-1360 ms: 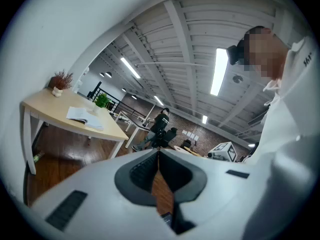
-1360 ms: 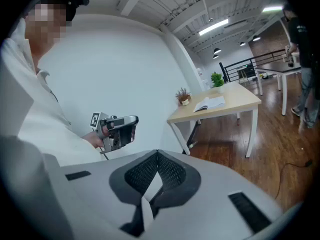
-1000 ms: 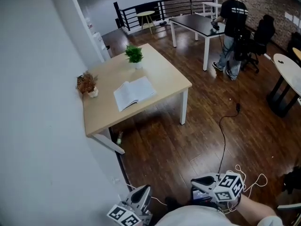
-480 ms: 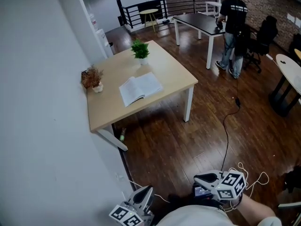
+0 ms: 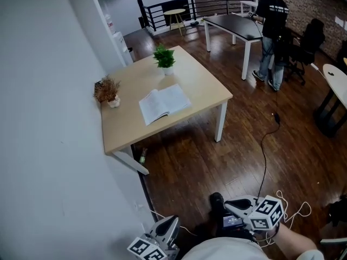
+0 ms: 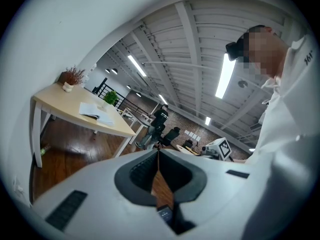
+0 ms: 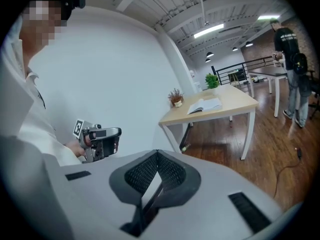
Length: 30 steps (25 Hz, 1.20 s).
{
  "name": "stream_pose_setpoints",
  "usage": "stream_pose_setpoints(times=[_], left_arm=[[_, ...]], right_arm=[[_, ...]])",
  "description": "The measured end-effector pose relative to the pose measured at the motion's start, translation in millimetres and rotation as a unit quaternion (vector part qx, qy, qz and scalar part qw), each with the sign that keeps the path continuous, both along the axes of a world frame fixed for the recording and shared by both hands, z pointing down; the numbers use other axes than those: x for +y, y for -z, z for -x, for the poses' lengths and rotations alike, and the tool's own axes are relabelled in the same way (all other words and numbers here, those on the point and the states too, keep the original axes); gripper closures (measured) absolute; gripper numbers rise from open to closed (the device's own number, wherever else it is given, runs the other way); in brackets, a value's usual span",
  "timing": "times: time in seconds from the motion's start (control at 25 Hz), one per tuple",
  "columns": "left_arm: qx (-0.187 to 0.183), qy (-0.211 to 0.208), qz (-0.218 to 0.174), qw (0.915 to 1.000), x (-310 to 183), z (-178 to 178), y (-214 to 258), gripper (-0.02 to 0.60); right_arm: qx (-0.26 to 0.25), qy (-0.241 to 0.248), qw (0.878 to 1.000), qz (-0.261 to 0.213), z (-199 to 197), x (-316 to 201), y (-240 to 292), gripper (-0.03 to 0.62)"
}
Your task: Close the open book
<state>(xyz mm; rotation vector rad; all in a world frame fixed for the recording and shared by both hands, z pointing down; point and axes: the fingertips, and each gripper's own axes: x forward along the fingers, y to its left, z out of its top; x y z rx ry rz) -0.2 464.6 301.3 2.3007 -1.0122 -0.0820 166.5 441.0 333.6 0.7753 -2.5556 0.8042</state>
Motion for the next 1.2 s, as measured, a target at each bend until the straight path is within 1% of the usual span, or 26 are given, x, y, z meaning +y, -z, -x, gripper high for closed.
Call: stream_pose_setpoints(times=[0.24, 0.36, 0.56, 0.76, 1.0, 1.2], left_arm=[[-0.006, 0.024, 0.001, 0.9997, -51, -3, -2, 0.583], [-0.015, 0.035, -0.003, 0.9993, -84, -8, -9, 0.583], [-0.016, 0.044, -0.009, 0.9989, -148, -28, -3, 0.583], [-0.015, 0.053, -0.013, 0.9984, -201, -44, 6, 0.583], [-0.011, 0.066, -0.004, 0.9977, -240, -55, 5, 0.583], [-0.010, 0.076, 0.004, 0.9971, -260, -50, 3, 0.583]], right_arm=[[-0.013, 0.020, 1.000, 0.000, 3, -59, -6, 0.592], [-0.018, 0.031, 0.999, 0.001, -3, -95, -7, 0.591], [-0.021, 0.041, 0.999, 0.006, -17, -160, -9, 0.591], [-0.027, 0.053, 0.998, 0.007, -25, -216, -5, 0.592], [-0.028, 0.060, 0.998, 0.021, -34, -256, -11, 0.592], [-0.025, 0.070, 0.997, 0.036, -27, -275, -17, 0.591]])
